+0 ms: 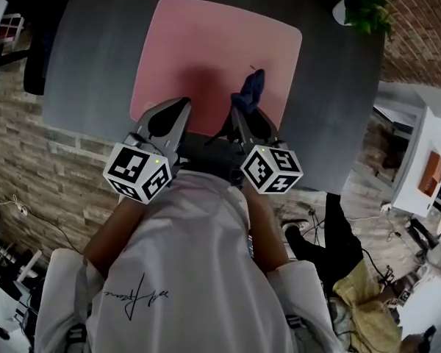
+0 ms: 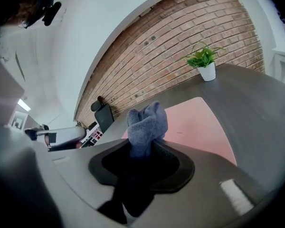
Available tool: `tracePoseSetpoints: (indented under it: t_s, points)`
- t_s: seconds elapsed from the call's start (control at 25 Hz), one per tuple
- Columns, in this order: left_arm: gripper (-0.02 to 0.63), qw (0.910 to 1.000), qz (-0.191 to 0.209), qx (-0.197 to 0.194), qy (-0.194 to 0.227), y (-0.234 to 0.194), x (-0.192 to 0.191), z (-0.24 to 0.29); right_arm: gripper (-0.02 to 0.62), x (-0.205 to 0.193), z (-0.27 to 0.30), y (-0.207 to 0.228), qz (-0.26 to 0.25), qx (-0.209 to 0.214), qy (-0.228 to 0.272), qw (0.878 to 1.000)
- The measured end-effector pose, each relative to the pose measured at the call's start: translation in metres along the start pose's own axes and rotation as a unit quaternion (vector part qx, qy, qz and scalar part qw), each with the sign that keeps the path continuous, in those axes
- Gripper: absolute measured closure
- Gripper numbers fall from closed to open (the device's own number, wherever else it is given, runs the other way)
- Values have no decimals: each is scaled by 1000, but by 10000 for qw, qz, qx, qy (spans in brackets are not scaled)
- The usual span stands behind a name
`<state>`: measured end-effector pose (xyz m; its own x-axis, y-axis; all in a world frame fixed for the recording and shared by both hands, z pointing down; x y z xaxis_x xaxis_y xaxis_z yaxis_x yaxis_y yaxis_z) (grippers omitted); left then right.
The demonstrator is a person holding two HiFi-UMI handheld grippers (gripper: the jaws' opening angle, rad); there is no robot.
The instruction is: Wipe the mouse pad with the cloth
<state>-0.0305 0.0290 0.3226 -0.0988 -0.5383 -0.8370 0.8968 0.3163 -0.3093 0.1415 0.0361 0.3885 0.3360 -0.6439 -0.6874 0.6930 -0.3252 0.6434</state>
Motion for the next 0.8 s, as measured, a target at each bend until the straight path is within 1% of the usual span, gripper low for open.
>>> tracePoseSetpoints:
  t_s: [0.16,0.36,0.48,0.64,0.8]
  points:
    - [600,9998,38,54,-175,-6,-6,0,463,10,2,12,-160,-108,58,9998]
    - [600,9994,66,-55,-338,-14,-9,10,463,21,5,32,-338,-396,-43,9986]
    - [600,9987,190,-177,-445,-13,-8,18,465,26,10,41,-529,-494,-171,9972]
    - [600,9975,321,-341,-532,-8,-6,31,465,36,17,60,-650,-622,-310,9955]
    - [600,9969,322,-355,-631,-12,-6,36,465,48,30,79,-788,-861,-414,9923]
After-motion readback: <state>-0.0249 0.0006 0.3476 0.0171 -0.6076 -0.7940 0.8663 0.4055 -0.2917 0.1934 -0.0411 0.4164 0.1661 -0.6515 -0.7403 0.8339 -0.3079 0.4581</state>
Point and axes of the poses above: the fingertips, and each gripper's own axes: z forward along the fingers, y to its right, x out of its top, the point moved 5 cm from there along -z, backward along the fingers, and after that the axes turned 13 degrees about x, right-handed, at the moved point
